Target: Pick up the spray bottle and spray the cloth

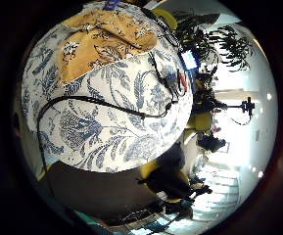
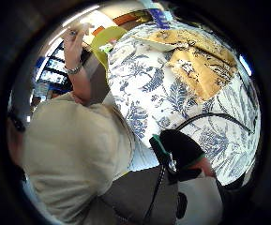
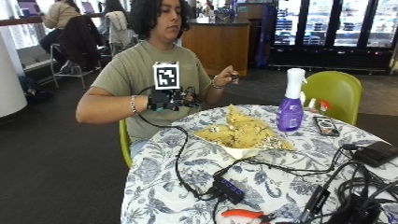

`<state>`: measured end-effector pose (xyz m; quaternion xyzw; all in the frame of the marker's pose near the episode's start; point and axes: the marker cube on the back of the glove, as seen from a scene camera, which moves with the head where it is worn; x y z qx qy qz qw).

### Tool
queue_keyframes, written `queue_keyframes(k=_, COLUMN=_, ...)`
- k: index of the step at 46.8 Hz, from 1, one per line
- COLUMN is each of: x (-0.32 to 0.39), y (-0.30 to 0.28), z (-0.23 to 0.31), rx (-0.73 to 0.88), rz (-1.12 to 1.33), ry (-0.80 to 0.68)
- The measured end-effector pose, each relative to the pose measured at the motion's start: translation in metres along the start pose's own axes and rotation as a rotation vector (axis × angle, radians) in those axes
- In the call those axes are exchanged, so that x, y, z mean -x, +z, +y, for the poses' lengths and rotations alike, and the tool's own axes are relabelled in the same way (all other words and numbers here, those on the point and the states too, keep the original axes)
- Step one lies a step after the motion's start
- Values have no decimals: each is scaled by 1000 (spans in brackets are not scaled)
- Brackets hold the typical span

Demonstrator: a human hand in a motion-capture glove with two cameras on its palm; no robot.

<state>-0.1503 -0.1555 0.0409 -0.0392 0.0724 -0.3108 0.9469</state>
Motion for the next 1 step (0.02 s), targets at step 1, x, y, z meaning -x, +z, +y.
queue_keyframes(k=1, x=0, y=0, z=0, rx=1, rz=6, ry=3)
